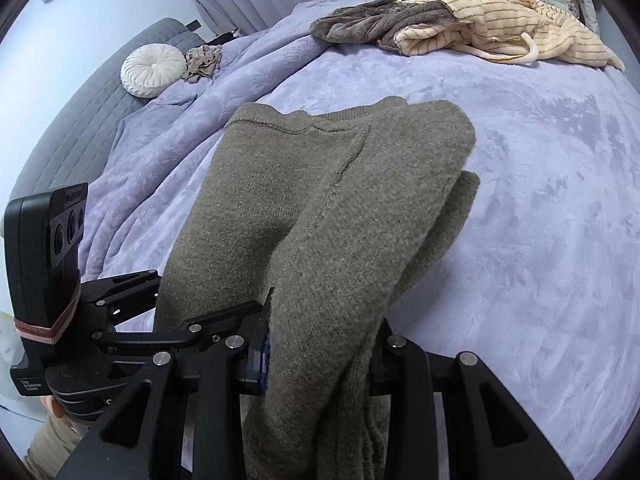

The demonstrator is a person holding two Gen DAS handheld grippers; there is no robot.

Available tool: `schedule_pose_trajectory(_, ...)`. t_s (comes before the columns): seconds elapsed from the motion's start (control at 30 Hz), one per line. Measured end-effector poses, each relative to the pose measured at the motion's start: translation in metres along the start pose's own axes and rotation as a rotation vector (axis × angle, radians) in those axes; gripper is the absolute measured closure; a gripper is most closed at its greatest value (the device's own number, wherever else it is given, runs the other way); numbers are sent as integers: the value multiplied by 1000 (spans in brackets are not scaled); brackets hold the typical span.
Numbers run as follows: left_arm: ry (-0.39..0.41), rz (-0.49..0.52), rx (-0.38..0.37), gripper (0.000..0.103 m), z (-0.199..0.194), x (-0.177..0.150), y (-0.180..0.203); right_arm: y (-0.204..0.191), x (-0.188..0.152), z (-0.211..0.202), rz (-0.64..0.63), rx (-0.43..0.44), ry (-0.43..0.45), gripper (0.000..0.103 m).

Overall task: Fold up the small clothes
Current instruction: 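Lift the gripped side with both tools and fold it over the sweater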

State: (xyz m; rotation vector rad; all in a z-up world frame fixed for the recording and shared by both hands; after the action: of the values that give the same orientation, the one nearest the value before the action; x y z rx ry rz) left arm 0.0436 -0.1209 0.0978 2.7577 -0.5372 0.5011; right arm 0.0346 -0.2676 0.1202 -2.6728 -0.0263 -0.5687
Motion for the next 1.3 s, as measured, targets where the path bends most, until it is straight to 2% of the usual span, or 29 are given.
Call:
schedule_pose_trajectory(0.6, -23, -2, -16, 57, -37, -60, -11, -51, -62, -15, -29, 0, 3, 68)
schedule_pose_trajectory(1.3, -29, 8, 15, 57, -57, -128, -3, -74, -130, -21, -13, 19, 17, 68)
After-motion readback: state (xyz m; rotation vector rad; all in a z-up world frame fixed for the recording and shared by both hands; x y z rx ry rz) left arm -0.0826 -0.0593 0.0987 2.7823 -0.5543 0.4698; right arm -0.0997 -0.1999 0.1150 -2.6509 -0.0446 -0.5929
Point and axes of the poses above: each gripper's, at about its wrist camera, not at the fingertips, and z roughly the way its jaws point, y to its right, x to its top, the point moved 2 cm from there along z, roughly the way its jaws point, and after that the axes turned 2 degrees about -y, right-handed, at the moved point
